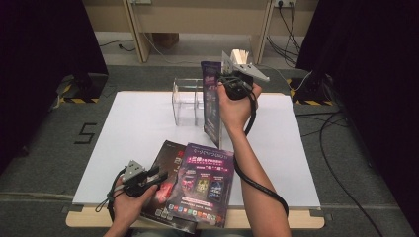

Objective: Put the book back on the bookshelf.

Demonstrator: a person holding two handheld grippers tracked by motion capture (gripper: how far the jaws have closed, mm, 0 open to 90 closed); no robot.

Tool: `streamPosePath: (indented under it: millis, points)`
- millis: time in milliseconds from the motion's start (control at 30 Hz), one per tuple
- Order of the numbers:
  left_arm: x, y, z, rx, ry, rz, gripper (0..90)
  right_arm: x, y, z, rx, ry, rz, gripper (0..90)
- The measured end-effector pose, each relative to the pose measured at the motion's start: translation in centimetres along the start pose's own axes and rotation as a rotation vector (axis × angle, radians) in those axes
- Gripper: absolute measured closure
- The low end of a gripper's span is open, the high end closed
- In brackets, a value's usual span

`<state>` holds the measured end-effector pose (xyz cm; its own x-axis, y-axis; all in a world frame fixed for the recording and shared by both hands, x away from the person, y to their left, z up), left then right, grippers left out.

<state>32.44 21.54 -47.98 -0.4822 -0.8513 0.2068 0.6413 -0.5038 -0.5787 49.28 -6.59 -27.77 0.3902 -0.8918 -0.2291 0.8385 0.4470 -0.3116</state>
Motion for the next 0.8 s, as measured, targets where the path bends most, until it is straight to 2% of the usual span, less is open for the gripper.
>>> streamPosePath:
  millis: [500, 667, 800]
  points:
    - [-0.1, 0.0, 0.0, 0.003, -0.002, -0.003, 55.3, -0.1, 3.6, 0.9, 0.051, -0.009, 0.002, 83.4]
    - [-0.3, -0.1, 0.0, 0.002, -0.002, -0.001, 55.3, -0.1, 4.8, 0.9, 0.067, -0.022, -0.013, 83.3]
    - [-0.3, 0.0, 0.0, -0.002, -0.004, -0.005, 55.3, -0.3, 5.7, 0.2, 0.073, -0.05, -0.05, 83.2]
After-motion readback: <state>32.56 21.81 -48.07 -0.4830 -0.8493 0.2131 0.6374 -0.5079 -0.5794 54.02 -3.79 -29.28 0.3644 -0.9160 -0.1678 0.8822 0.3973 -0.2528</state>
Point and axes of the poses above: each handheld gripper's, and its own axes: y roughly forward along the jaws, z roughly out of its top, x roughly to its right, the point moved 1 cm from there along y, roughly forward along the jaws, and after that the axes turned 9 degrees about -x, right-handed, at the moved point
